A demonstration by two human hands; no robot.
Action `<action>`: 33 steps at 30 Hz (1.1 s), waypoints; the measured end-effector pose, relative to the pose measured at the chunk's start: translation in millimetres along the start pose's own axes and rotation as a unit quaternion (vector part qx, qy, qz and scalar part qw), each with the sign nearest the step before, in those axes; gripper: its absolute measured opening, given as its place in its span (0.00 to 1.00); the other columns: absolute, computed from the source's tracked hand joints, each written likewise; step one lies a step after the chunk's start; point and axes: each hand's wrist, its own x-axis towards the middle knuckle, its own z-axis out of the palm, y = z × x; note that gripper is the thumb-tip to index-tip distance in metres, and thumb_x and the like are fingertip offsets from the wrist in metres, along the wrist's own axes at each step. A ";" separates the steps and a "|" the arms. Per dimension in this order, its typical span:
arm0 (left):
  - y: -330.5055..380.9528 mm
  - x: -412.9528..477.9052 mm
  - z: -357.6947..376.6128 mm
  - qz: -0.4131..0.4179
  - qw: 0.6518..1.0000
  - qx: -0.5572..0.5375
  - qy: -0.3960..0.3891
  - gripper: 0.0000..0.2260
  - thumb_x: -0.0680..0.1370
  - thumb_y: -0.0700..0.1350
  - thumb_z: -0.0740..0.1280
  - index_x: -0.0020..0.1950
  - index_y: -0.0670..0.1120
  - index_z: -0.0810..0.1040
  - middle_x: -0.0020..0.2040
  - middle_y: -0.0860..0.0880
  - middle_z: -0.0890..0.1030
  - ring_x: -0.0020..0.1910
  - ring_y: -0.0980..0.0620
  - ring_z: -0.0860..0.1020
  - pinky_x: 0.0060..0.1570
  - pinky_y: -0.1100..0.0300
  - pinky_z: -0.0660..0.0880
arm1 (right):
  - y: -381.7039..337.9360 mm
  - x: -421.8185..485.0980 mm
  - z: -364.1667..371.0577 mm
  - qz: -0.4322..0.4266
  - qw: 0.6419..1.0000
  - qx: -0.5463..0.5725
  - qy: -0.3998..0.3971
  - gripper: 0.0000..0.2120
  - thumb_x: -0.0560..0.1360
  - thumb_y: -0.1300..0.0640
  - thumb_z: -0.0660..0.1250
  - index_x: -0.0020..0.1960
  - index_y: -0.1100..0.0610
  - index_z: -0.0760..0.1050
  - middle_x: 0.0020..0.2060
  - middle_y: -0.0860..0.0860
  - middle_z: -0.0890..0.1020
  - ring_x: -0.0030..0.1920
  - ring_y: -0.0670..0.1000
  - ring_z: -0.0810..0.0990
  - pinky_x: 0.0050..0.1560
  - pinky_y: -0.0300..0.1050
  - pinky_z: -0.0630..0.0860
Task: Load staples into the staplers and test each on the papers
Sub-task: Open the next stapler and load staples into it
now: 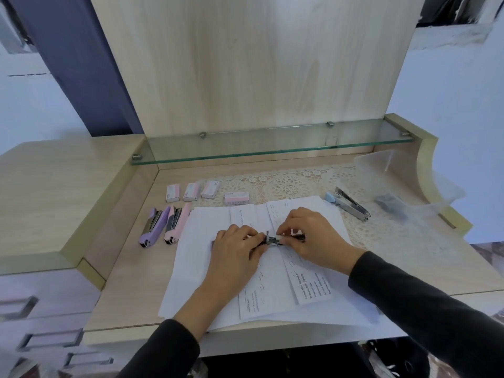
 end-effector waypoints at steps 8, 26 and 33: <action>0.6 -0.7 -1.7 0.005 1.000 0.003 -0.004 0.15 0.72 0.51 0.59 0.42 0.46 0.83 0.36 0.52 0.81 0.33 0.49 0.77 0.34 0.59 0.68 | 5.5 1.3 4.7 -0.018 0.998 0.045 0.037 0.06 0.67 0.60 0.73 0.44 0.57 0.83 0.37 0.53 0.82 0.38 0.47 0.71 0.39 0.31 0.63; -1.6 -2.3 0.0 0.024 0.999 -0.014 0.024 0.14 0.72 0.52 0.60 0.45 0.47 0.83 0.37 0.53 0.82 0.35 0.53 0.76 0.40 0.64 0.60 | 27.2 -19.5 -11.3 0.029 0.996 0.065 0.047 0.05 0.64 0.58 0.75 0.40 0.51 0.84 0.38 0.50 0.82 0.40 0.48 0.76 0.43 0.39 0.71; -3.0 -6.6 -1.1 0.056 0.993 -0.048 0.092 0.13 0.67 0.43 0.71 0.50 0.44 0.81 0.33 0.51 0.81 0.36 0.56 0.73 0.43 0.63 0.67 | 32.1 -23.6 -1.5 0.038 0.990 0.089 0.103 0.08 0.62 0.67 0.74 0.36 0.55 0.83 0.34 0.51 0.84 0.37 0.47 0.79 0.40 0.37 0.75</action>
